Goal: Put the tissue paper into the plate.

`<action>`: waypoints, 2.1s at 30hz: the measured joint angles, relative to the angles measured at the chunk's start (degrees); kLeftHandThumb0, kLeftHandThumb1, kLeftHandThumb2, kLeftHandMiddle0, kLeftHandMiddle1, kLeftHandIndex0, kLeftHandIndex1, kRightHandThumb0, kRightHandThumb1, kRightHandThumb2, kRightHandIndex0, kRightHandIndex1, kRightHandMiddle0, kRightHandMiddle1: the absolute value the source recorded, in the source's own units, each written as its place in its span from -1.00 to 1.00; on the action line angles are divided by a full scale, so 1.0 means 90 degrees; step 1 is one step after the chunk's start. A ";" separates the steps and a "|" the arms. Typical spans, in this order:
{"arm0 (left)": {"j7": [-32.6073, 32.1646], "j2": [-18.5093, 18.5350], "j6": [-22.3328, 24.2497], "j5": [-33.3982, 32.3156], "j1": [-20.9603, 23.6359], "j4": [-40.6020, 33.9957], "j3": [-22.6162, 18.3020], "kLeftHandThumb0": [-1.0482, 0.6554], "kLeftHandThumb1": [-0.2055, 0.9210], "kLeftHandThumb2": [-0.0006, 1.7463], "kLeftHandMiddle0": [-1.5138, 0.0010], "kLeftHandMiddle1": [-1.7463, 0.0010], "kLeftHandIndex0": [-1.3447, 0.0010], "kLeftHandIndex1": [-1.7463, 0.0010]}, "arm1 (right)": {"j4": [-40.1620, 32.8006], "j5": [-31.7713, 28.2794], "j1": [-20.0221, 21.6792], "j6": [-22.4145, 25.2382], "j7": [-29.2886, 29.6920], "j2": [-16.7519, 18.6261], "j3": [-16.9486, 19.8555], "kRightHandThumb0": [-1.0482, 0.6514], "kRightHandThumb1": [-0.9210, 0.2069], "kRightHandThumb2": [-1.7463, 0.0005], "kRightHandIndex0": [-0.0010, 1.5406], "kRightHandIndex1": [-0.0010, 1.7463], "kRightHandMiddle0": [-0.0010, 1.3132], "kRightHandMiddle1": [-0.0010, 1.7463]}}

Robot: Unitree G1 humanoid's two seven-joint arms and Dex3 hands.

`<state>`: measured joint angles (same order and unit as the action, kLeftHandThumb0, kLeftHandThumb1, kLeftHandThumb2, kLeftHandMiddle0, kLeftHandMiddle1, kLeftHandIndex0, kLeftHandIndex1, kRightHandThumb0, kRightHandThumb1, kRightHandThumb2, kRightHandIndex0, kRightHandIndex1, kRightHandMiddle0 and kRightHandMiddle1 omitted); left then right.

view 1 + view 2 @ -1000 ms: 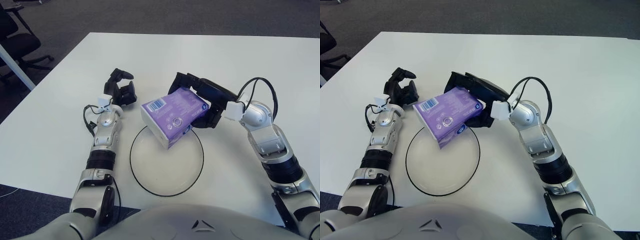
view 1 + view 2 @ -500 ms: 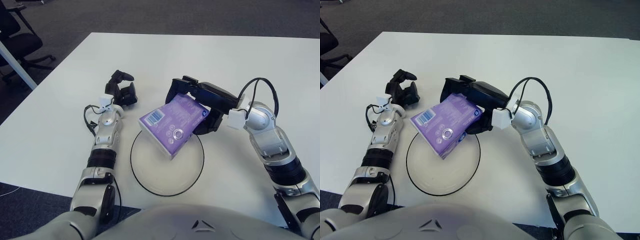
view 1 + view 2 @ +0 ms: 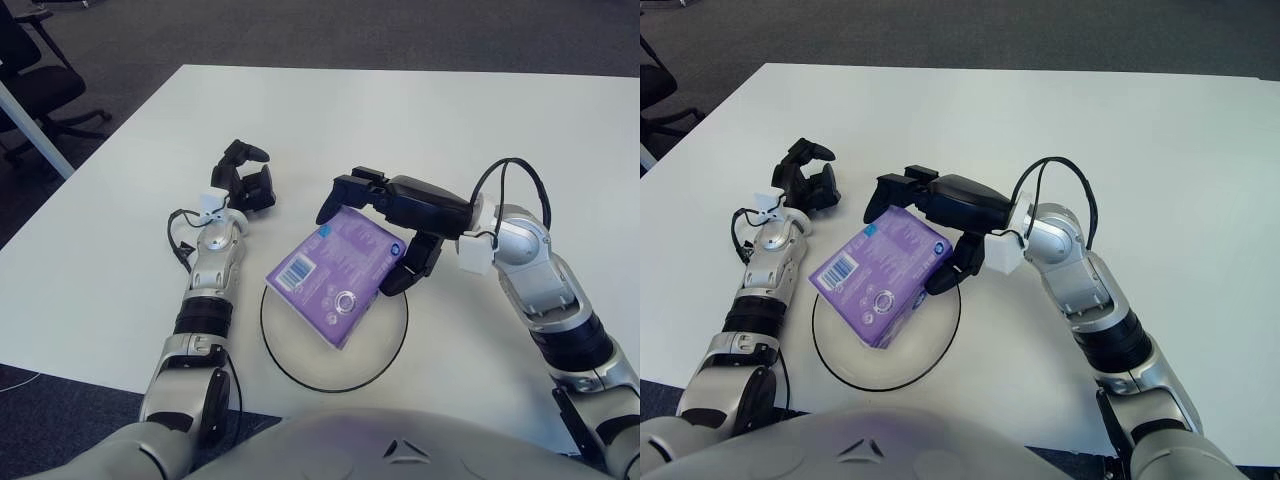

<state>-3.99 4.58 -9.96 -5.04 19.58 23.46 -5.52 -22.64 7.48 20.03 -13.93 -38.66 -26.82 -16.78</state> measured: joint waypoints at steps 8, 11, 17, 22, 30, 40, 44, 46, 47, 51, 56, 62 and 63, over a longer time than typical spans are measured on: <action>-0.0274 0.0001 -0.0050 0.0197 0.0051 0.0130 0.0001 -0.34 -0.09 0.52 -0.74 -1.00 0.07 -1.00 | 0.0357 0.0186 0.0023 -0.0750 0.0167 -0.0011 0.0041 -0.86 -0.63 0.45 -1.00 -0.99 -1.00 -0.80; -0.0330 0.0001 -0.0028 0.0216 0.0048 0.0099 0.0001 -0.35 -0.10 0.53 -0.73 -1.00 0.06 -1.00 | 0.0452 0.0316 0.0024 -0.0899 0.0276 0.0001 0.0060 -0.88 -0.69 0.52 -1.00 -1.00 -1.00 -0.88; -0.0330 -0.0013 0.0020 0.0205 0.0019 -0.0013 0.0011 -0.35 -0.11 0.54 -0.71 -1.00 0.05 -1.00 | 0.0584 0.0502 0.0044 -0.1018 0.0408 0.0024 0.0072 -0.88 -0.72 0.58 -1.00 -1.00 -1.00 -0.87; -0.0302 -0.0023 0.0020 0.0171 0.0005 -0.0070 0.0040 -0.35 -0.11 0.54 -0.70 -1.00 0.06 -1.00 | 0.0615 0.0512 0.0069 -0.1018 0.0410 0.0023 0.0077 -0.86 -0.70 0.60 -1.00 -1.00 -1.00 -0.81; -0.0162 -0.0022 0.0018 0.0085 -0.0021 -0.0140 0.0064 -0.34 -0.07 0.51 -0.72 -1.00 0.08 -1.00 | 0.0618 0.0621 0.0137 -0.0960 0.0423 -0.0008 0.0185 -0.86 -0.71 0.60 -1.00 -1.00 -1.00 -0.68; 0.0156 -0.0033 -0.0109 -0.0124 -0.0056 -0.0259 0.0064 -0.32 -0.01 0.46 -0.72 -1.00 0.12 -1.00 | 0.0705 0.0412 0.0265 -0.0780 0.0193 -0.0480 0.0642 -0.84 -0.69 0.60 -1.00 -1.00 -1.00 -0.65; 0.0252 -0.0032 -0.0150 -0.0158 -0.0085 -0.0313 0.0065 -0.32 0.01 0.44 -0.72 -1.00 0.14 -1.00 | 0.0579 0.0254 0.0275 -0.0484 0.0028 -0.0810 0.0947 -0.85 -0.68 0.59 -1.00 -1.00 -1.00 -0.70; 0.0285 -0.0027 -0.0159 -0.0161 -0.0106 -0.0332 0.0063 -0.32 0.02 0.44 -0.72 -1.00 0.14 -1.00 | 0.0508 0.0248 0.0275 -0.0363 0.0000 -0.0915 0.1032 -0.86 -0.69 0.58 -1.00 -1.00 -1.00 -0.75; 0.0297 -0.0023 -0.0161 -0.0162 -0.0115 -0.0337 0.0062 -0.32 0.02 0.44 -0.73 -1.00 0.14 -1.00 | 0.0479 0.0251 0.0275 -0.0300 -0.0003 -0.0943 0.1057 -0.87 -0.70 0.58 -1.00 -1.00 -1.00 -0.77; 0.0345 -0.0003 -0.0161 -0.0162 -0.0131 -0.0352 0.0061 -0.31 0.03 0.43 -0.73 -1.00 0.15 -1.00 | 0.0359 0.0354 0.0230 -0.0023 0.0076 -0.0953 0.1150 -0.89 -0.72 0.57 -1.00 -1.00 -1.00 -0.81; 0.0356 -0.0002 -0.0161 -0.0162 -0.0134 -0.0368 0.0060 -0.31 0.04 0.42 -0.73 -1.00 0.16 -1.00 | 0.0446 0.0791 0.0088 0.0059 0.0509 -0.0945 0.1304 -0.90 -0.76 0.56 -0.98 -0.99 -1.00 -0.82; 0.0361 -0.0004 -0.0161 -0.0163 -0.0150 -0.0412 0.0058 -0.31 0.04 0.42 -0.73 -1.00 0.16 -1.00 | 0.1155 0.1046 0.0074 -0.0039 0.1137 -0.0934 0.1546 -0.88 -0.77 0.55 -0.90 -0.96 -1.00 -0.70; 0.0365 -0.0003 -0.0161 -0.0163 -0.0159 -0.0427 0.0057 -0.31 0.05 0.42 -0.73 -1.00 0.16 -1.00 | 0.1212 0.1094 0.0074 -0.0013 0.1225 -0.0921 0.1566 -0.88 -0.78 0.55 -0.89 -0.95 -1.00 -0.67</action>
<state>-0.71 4.56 -11.41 -6.51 18.15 19.61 -5.01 -11.73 17.33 20.69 -14.05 -27.64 -35.10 -2.68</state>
